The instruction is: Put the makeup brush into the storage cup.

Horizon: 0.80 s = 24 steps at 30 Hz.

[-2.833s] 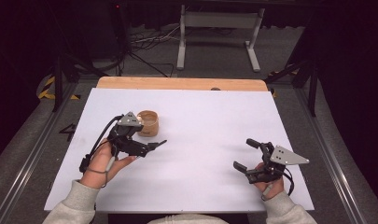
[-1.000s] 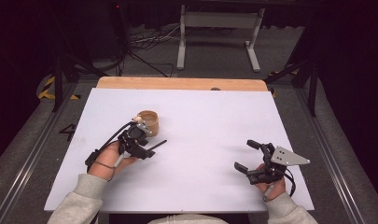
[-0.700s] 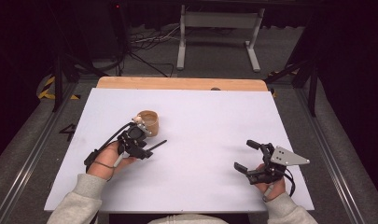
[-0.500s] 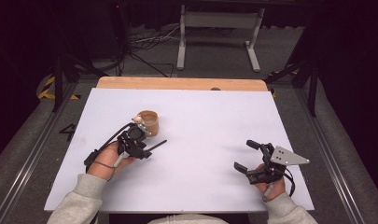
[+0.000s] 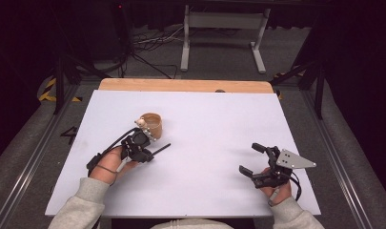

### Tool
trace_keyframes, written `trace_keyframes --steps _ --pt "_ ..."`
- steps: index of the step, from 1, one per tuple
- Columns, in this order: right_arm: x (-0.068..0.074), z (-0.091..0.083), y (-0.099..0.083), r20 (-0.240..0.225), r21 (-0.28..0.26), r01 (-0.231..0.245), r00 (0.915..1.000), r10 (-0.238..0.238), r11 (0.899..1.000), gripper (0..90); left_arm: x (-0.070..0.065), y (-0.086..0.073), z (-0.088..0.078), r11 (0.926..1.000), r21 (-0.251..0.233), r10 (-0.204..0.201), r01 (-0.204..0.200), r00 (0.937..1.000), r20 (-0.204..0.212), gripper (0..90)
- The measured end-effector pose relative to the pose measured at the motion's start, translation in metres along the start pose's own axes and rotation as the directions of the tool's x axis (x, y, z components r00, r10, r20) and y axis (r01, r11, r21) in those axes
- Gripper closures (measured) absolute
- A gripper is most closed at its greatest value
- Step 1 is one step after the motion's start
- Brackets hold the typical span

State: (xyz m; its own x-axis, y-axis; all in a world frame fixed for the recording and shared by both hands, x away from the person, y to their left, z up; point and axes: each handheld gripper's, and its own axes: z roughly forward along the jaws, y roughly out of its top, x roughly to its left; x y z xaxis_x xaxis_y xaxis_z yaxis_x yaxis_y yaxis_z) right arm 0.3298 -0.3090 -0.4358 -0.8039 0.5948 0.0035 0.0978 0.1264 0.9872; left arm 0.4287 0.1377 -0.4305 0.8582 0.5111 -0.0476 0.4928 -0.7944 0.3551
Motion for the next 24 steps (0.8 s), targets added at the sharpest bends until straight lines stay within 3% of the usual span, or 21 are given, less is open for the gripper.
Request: trace_keyframes --steps 8,24 --pt "0.0002 -0.0007 -0.0001 0.002 0.002 0.0 1.0 0.0 1.0 4.1 -0.0006 0.0 -0.0001 0.9999 0.011 0.009 -0.008 0.9998 -0.017 81.7" --pt "0.0 -0.0022 0.0001 0.002 0.002 0.002 1.0 -0.002 1.0 4.1 -0.0068 0.0034 -0.0029 0.9983 0.02 0.054 -0.054 0.9983 -0.023 83.4"
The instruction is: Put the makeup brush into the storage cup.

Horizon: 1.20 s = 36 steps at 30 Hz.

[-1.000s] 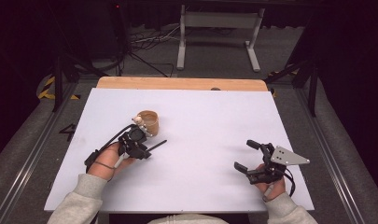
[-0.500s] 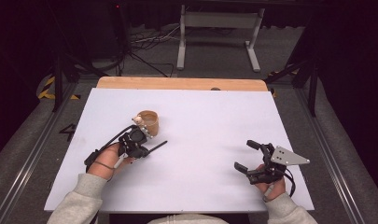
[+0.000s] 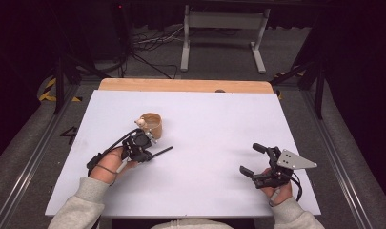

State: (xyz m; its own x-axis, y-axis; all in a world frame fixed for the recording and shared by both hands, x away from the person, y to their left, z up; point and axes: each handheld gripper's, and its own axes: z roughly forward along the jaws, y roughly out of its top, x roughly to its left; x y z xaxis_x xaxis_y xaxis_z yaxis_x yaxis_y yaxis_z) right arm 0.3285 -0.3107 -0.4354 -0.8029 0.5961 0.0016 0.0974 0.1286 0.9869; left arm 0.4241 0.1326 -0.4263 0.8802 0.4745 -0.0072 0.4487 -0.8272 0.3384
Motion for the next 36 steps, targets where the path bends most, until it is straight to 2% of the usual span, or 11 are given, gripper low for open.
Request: trace_keyframes --steps 7,11,18,21,22,24,25,29,31,34,36 --pt "0.0 0.0 0.0 -0.004 0.003 -0.001 1.0 0.001 1.0 4.5 -0.009 0.004 -0.013 0.9982 -0.052 0.031 -0.031 0.9995 -0.003 83.4" --pt "0.002 -0.001 0.002 -0.003 0.007 -0.01 0.9999 0.01 1.0 5.3 -0.024 0.009 -0.024 0.995 -0.08 0.059 -0.06 0.9982 -0.009 83.4" --pt "0.004 0.0 0.003 -0.013 0.008 0.003 0.9999 -0.003 1.0 5.6 -0.047 0.019 -0.032 0.9857 -0.089 0.146 -0.143 0.989 0.025 83.4" --pt "0.006 0.001 0.003 -0.022 0.011 0.002 0.9997 -0.002 1.0 5.8 -0.059 0.024 -0.037 0.977 -0.11 0.189 -0.182 0.9803 0.056 83.4" --pt "0.006 0.001 0.003 -0.022 0.011 0.002 0.9997 -0.002 1.0 5.8 -0.059 0.024 -0.037 0.977 -0.11 0.189 -0.182 0.9803 0.056 83.4" --pt "0.007 0.002 0.003 -0.033 0.014 0.001 0.9995 -0.001 1.0 5.9 -0.066 0.027 -0.04 0.9703 -0.124 0.218 -0.208 0.9728 0.077 83.4" --pt "0.007 0.002 0.003 -0.033 0.014 0.001 0.9995 -0.001 1.0 5.9 -0.066 0.027 -0.04 0.9703 -0.124 0.218 -0.208 0.9728 0.077 83.4" --pt "0.014 0.008 0.005 -0.065 0.028 0.027 0.9976 -0.025 0.999 6.8 -0.078 0.031 -0.042 0.9596 -0.128 0.263 -0.25 0.9599 0.096 83.4" --pt "0.016 0.009 0.006 -0.075 0.032 0.032 0.9968 -0.03 0.999 7.1 -0.082 0.032 -0.042 0.9571 -0.13 0.272 -0.259 0.9572 0.098 83.4" --pt "0.022 0.015 0.007 -0.114 0.042 0.045 0.9927 -0.04 0.998 8.7 -0.089 0.035 -0.042 0.946 -0.137 0.309 -0.294 0.9452 0.106 83.4" --pt "0.024 0.017 0.008 -0.127 0.048 0.056 0.9906 -0.049 0.997 9.3 -0.093 0.037 -0.042 0.9355 -0.139 0.341 -0.325 0.9338 0.11 83.4"
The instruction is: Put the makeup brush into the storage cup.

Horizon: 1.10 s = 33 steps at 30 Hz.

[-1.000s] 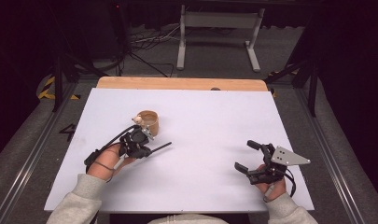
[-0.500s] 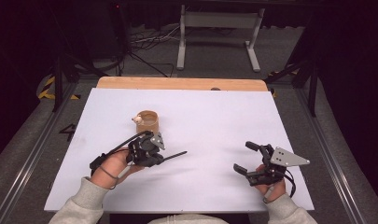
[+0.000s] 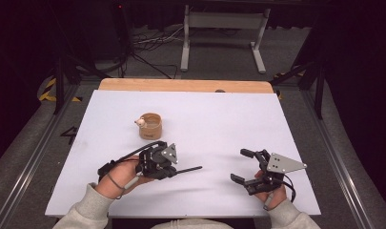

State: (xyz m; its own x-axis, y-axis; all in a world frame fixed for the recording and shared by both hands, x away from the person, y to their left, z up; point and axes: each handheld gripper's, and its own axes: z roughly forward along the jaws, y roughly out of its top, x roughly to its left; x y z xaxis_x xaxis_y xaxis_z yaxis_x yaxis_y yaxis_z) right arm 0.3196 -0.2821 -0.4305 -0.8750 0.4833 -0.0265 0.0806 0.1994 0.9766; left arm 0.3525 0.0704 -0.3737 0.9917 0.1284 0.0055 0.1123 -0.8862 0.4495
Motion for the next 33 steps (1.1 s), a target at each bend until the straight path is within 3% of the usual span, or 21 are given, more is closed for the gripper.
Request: trace_keyframes --steps 10,13,16,23,27,33 --pt "0.011 0.013 0.003 -0.085 0.026 0.037 0.9957 -0.034 0.999 15.4 -0.009 0.008 0.009 0.9977 0.038 0.054 -0.055 0.9982 0.027 83.4" --pt "0.018 0.023 0.003 -0.135 0.046 0.062 0.9893 -0.055 0.997 19.3 -0.011 0.01 0.01 0.996 0.043 0.077 -0.079 0.9964 0.034 83.4" --pt "0.021 0.027 0.003 -0.152 0.055 0.071 0.9864 -0.062 0.996 20.5 -0.015 0.013 0.014 0.9939 0.046 0.097 -0.1 0.9933 0.063 83.4" --pt "0.03 0.041 0.002 -0.209 0.09 0.107 0.9741 -0.086 0.99 25.8 -0.018 0.016 0.021 0.9896 0.055 0.128 -0.133 0.9876 0.091 83.4" --pt "0.037 0.046 0.003 -0.257 0.126 0.143 0.9605 -0.107 0.982 35.1 -0.018 0.016 0.026 0.9867 0.077 0.135 -0.143 0.9856 0.102 83.4" --pt "0.042 0.054 -0.001 -0.306 0.179 0.174 0.9454 -0.113 0.968 42.0 -0.02 0.017 0.029 0.9844 0.085 0.144 -0.154 0.9839 0.106 83.4"
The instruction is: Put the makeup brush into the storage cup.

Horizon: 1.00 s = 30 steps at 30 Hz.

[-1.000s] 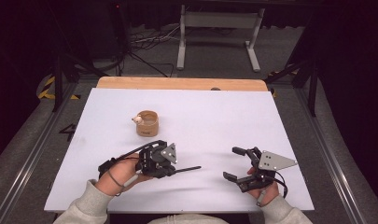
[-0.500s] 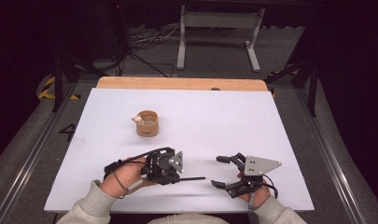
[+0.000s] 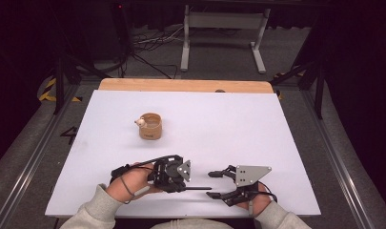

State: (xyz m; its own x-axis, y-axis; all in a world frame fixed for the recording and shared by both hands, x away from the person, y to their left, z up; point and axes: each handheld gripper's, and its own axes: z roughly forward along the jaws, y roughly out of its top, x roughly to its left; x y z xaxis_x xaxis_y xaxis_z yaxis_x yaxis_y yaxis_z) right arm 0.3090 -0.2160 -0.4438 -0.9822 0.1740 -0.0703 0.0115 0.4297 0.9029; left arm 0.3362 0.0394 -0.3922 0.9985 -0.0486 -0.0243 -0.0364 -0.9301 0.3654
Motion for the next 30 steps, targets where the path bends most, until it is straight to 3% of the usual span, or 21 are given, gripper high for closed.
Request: trace_keyframes --steps 8,15,24,30 --pt "0.002 0.009 0.001 -0.006 0.07 0.003 1.0 -0.003 0.998 54.1 0.0 0.001 0.001 1.0 -0.003 0.003 -0.003 1.0 0.004 83.4" --pt "0.002 0.016 0.002 -0.006 0.149 0.007 1.0 -0.006 0.989 63.7 -0.002 0.001 -0.001 0.9999 -0.009 0.006 -0.006 0.9999 -0.009 83.4" --pt "0.002 0.014 0.003 0.004 0.166 0.027 0.9996 -0.028 0.986 80.8 -0.001 0.001 -0.003 0.9998 -0.021 0.001 -0.001 0.9996 -0.027 83.4" --pt "0.002 0.014 0.002 -0.014 0.164 0.045 0.999 -0.043 0.985 82.4 -0.002 0.001 -0.003 0.9997 -0.02 0.011 -0.012 0.9994 -0.031 83.4"
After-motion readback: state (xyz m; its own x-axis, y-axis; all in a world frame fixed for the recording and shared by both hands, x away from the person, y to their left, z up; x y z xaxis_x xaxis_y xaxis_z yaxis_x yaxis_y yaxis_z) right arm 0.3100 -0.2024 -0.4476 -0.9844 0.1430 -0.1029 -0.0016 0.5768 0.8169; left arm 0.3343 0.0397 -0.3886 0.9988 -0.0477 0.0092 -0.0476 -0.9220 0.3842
